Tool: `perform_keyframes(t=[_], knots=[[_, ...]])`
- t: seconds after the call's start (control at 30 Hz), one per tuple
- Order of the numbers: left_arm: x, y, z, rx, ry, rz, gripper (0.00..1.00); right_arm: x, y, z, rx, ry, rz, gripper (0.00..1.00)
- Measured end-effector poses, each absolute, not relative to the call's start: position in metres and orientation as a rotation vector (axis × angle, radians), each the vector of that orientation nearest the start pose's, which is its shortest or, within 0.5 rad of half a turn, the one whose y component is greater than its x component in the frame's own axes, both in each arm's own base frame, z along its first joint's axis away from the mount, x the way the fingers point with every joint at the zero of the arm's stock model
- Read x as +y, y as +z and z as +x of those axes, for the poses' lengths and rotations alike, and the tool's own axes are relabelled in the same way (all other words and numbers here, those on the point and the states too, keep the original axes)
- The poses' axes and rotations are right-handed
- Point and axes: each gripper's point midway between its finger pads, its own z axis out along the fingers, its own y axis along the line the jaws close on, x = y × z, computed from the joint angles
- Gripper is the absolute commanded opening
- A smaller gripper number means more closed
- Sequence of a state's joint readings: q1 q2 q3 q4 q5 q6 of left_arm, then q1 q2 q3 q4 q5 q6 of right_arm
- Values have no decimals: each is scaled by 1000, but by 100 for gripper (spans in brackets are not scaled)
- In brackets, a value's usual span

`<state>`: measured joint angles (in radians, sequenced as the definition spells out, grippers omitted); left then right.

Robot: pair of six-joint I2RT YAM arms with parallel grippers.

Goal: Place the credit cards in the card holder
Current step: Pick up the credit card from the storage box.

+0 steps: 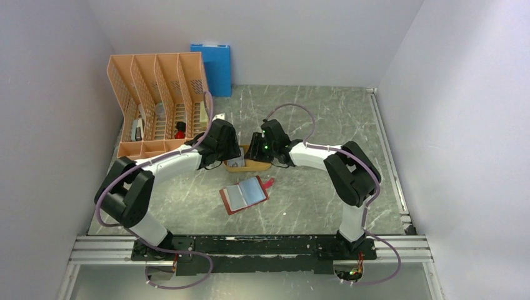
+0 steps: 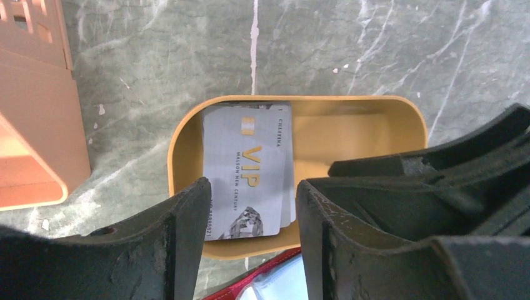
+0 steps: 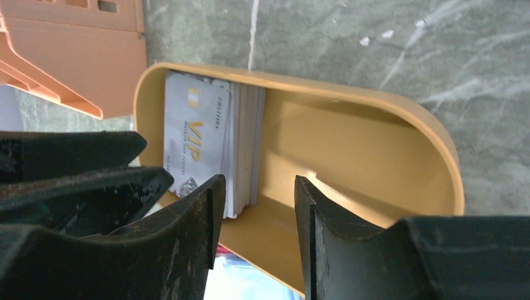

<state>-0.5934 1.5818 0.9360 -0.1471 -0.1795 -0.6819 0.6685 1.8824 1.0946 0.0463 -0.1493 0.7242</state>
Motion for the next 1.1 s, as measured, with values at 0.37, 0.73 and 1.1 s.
perform_keyframes(t=[0.37,0.73,1.1], knots=[[-217,50,346,2438,-351,-206,57,331,44,333,2470,842,-2,49],[-228,52,344,2447,-430,-181,50,333,45,330,2477,863,-9,50],[-235,55,343,2445,-476,-168,51,338,49,332,2474,884,-16,53]])
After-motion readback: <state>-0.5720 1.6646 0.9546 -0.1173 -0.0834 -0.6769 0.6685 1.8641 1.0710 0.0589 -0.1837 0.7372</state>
